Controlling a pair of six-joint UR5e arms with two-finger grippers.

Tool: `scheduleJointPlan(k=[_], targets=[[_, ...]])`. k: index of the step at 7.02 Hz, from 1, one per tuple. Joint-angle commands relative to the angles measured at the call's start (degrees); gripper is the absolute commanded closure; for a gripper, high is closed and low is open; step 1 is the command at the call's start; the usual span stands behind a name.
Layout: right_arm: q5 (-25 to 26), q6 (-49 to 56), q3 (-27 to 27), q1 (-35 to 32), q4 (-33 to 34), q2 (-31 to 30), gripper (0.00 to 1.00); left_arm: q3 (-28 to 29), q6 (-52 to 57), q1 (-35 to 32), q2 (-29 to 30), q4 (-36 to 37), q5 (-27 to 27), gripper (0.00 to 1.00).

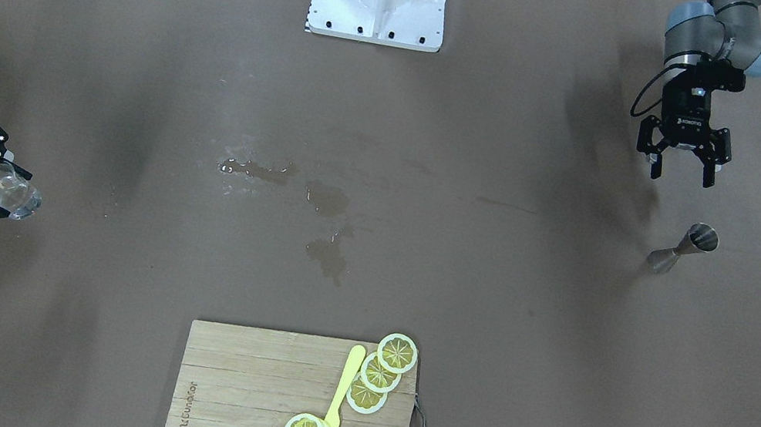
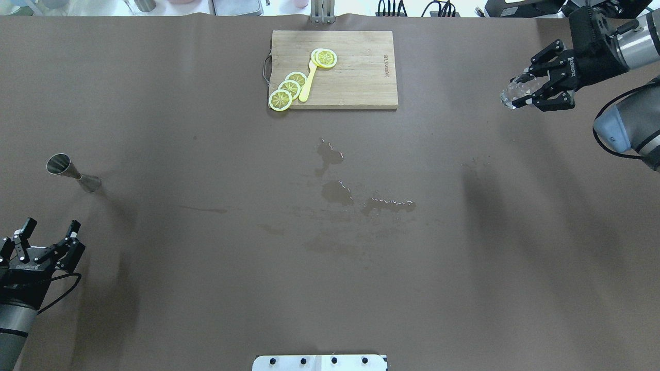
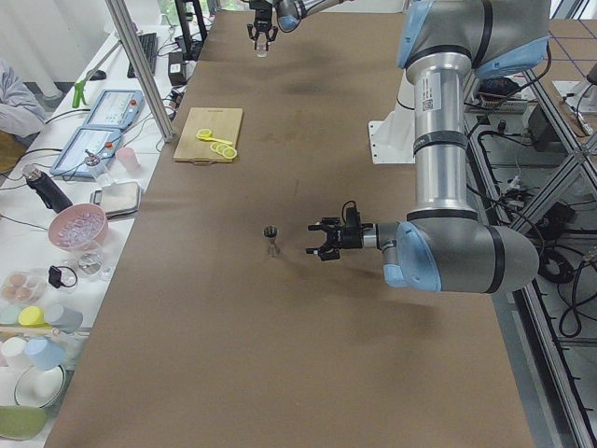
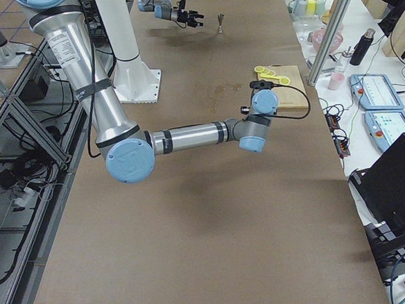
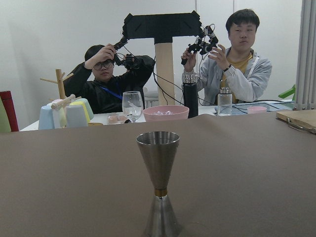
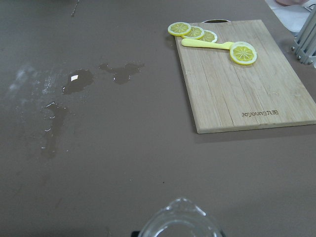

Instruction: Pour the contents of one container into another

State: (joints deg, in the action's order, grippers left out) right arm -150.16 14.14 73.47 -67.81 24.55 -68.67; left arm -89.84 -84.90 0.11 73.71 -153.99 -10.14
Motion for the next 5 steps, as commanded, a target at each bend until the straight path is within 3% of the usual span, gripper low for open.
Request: scheduleJointPlan(k=[1, 3, 5], targets=[[-0.13, 0.1, -0.34, -0.74, 0.14, -0.5, 1.0, 0.62, -7.52, -5.36, 5.1, 13.55, -0.14, 0.05], [-0.31, 1.49, 0.96, -1.71, 4.33, -0.5, 1.0, 2.72, -16.05, -9.59, 9.24, 24.49, -0.58, 0.05], [0.13, 5.6, 3.95, -2.06, 11.26, -0.41, 1.0, 3.27, -17.41, -14.59, 11.1, 25.41, -3.11, 0.06]])
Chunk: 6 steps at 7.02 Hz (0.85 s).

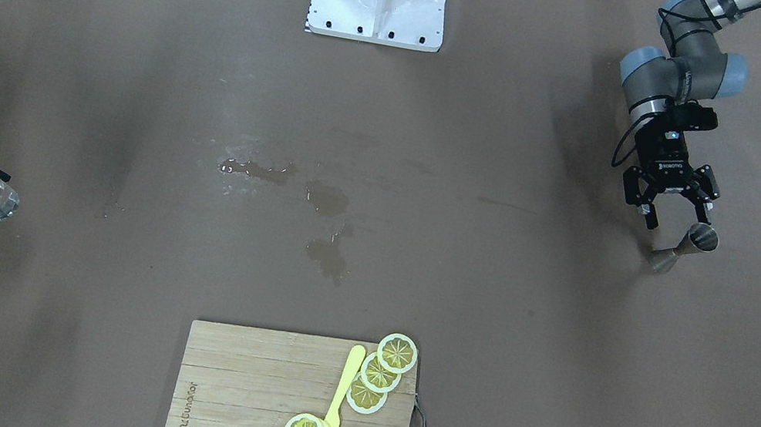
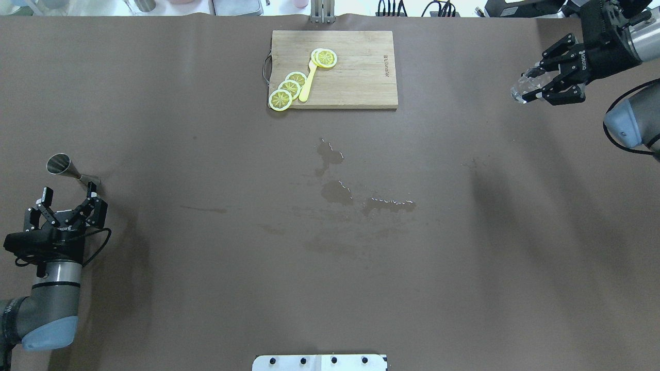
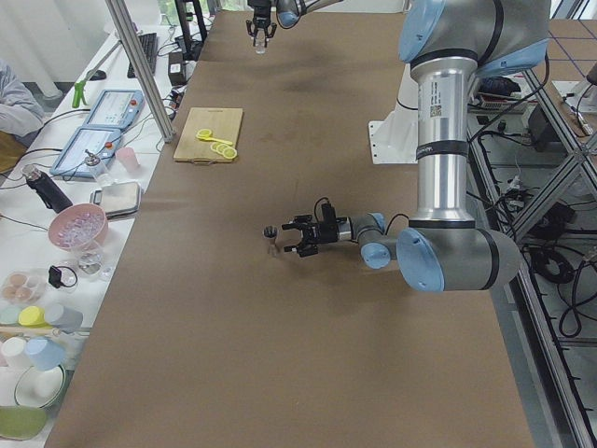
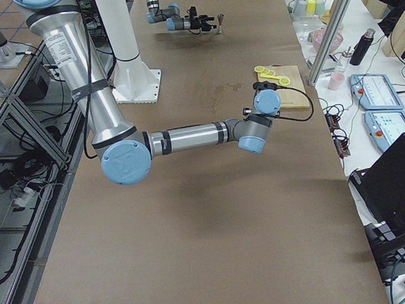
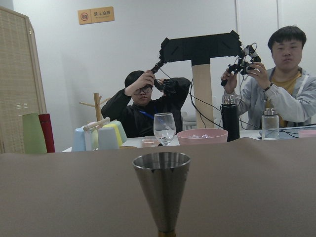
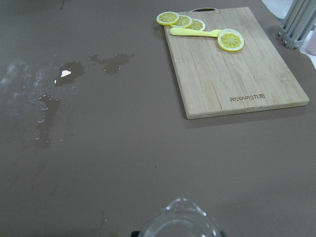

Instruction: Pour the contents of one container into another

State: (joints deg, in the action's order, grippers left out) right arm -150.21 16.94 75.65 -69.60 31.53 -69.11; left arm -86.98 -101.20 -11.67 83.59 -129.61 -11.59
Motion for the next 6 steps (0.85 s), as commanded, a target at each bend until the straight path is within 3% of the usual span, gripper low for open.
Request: scheduleJointPlan(k=[1, 2, 4, 6], targets=[[0.27, 6.92, 3.7, -0.44, 9.12, 0.03, 1.0, 2.15, -1.28, -3.79, 2.35, 1.03, -2.2, 0.07], [0.97, 10.01, 5.2, -0.36, 13.52, 0.12, 1.0, 6.26, -4.76, -5.02, 4.36, 1.2, -2.99, 0.07], [2.11, 13.46, 7.05, -0.36, 18.55, 0.29, 1.0, 7.0, -6.55, -5.47, 5.44, 3.58, -3.0, 0.12], [2.03, 13.64, 6.97, -0.27, 18.83, 0.56, 1.0, 7.0, -6.47, -5.47, 6.4, 3.67, -2.91, 0.39]])
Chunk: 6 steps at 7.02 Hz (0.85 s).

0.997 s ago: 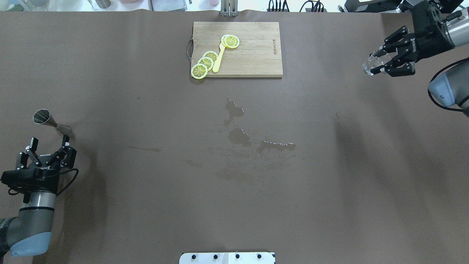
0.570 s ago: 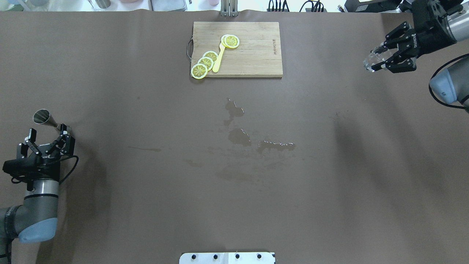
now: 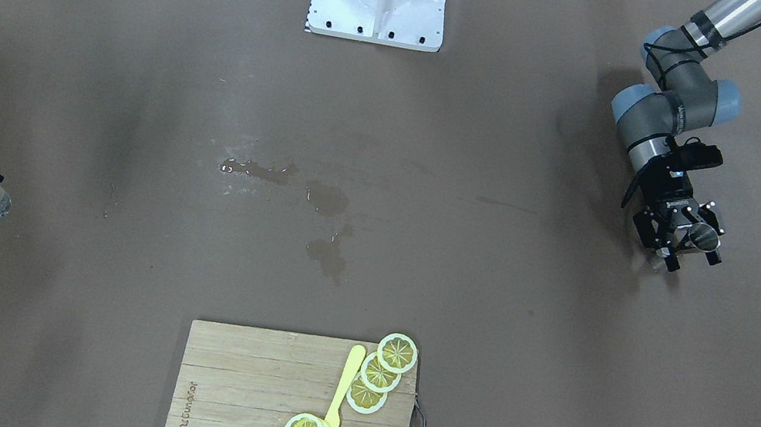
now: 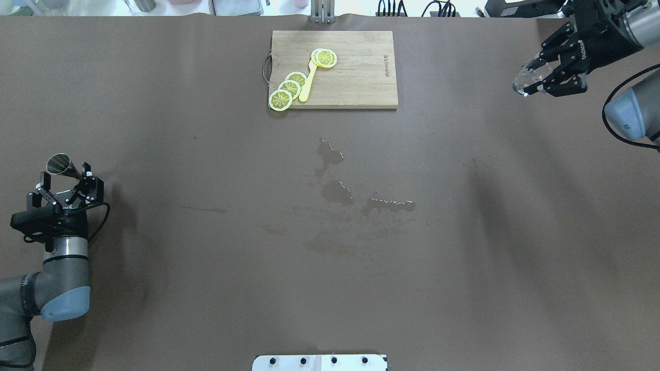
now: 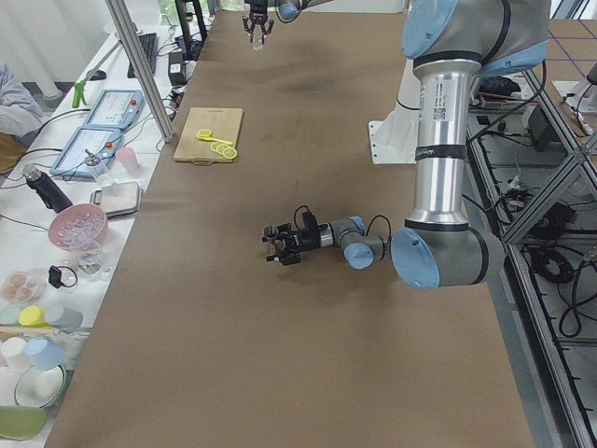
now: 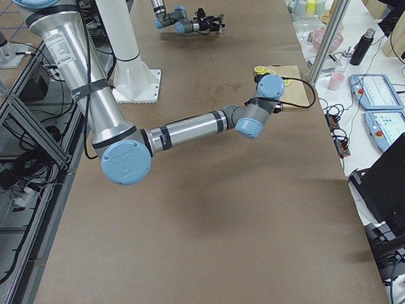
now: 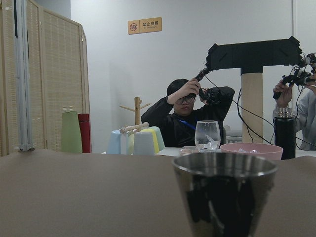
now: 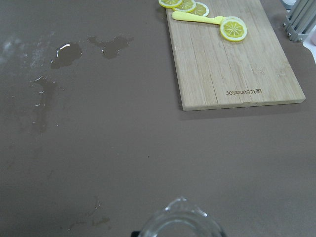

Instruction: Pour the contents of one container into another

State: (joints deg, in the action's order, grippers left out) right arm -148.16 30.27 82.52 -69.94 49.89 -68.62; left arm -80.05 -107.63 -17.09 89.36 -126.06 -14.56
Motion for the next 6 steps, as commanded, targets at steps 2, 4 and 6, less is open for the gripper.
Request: scheduleJointPlan(k=[2, 4, 6], targets=[[-0.38, 0.22, 0.1, 0.07, 0.21, -0.03, 1.0, -0.37, 0.4, -0.05, 1.25, 0.55, 0.84, 0.73], [-0.38, 0.22, 0.1, 0.25, -0.05, -0.03, 1.0, -0.72, 0.75, 0.04, 2.21, 1.34, 1.11, 1.0], [-0.29, 0.22, 0.1, 0.25, 0.12, 0.32, 1.0, -5.08, 12.8, -0.05, 5.01, 1.34, 2.16, 1.0]])
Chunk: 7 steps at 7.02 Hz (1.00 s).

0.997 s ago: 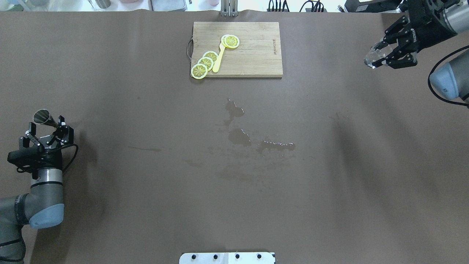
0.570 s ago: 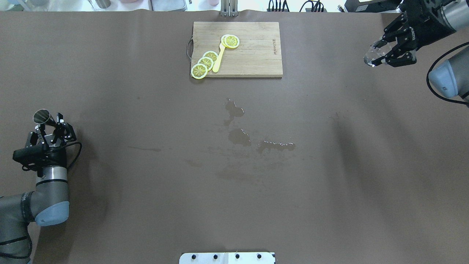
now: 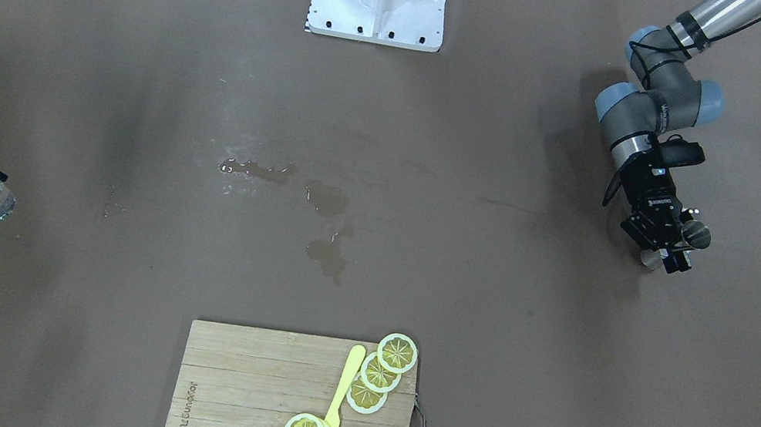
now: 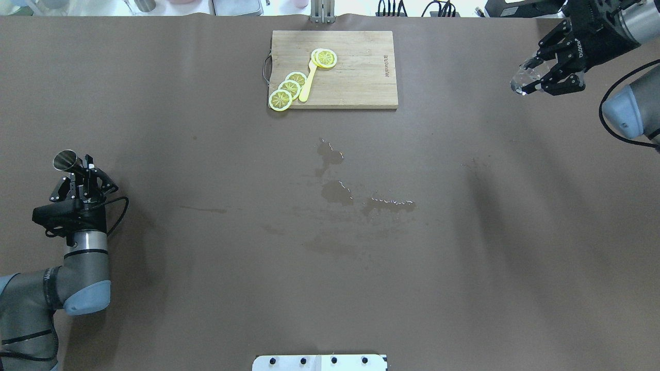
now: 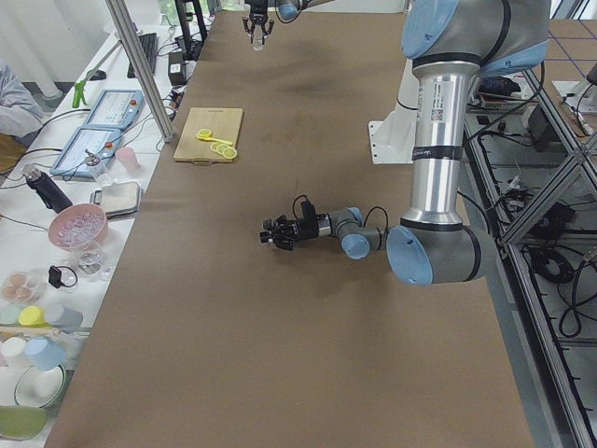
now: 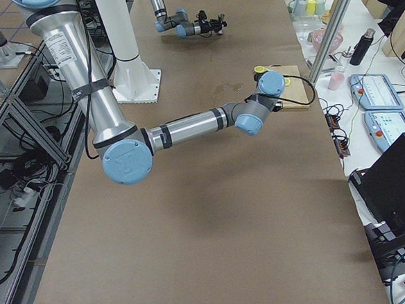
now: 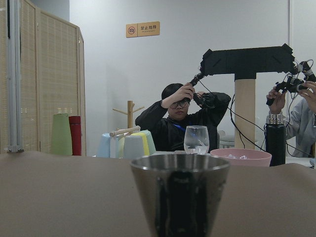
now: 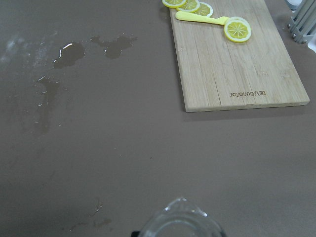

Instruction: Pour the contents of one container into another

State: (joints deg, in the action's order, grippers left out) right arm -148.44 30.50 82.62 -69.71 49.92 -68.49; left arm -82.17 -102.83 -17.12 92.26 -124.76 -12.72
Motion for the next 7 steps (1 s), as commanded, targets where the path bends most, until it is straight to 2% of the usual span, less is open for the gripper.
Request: scheduleJointPlan(k=[1, 3, 5, 7], targets=[[-0.18, 0.0, -0.09, 0.01, 0.17, 0.46, 1.0, -4.91, 15.56, -0.02, 5.96, -0.05, -0.1, 1.0], [-0.18, 0.0, -0.27, -0.16, 0.17, 0.81, 1.0, -4.15, 25.26, -0.11, 17.81, 0.04, -0.46, 1.0], [-0.1, 0.0, -0.01, -0.52, 0.35, 1.42, 1.0, 0.32, 31.69, -0.2, 30.46, 0.04, -0.55, 1.0], [0.25, 0.0, 1.05, -0.43, 5.59, 3.7, 1.0, 5.58, 35.85, -0.37, 39.45, 0.65, -0.55, 1.0]])
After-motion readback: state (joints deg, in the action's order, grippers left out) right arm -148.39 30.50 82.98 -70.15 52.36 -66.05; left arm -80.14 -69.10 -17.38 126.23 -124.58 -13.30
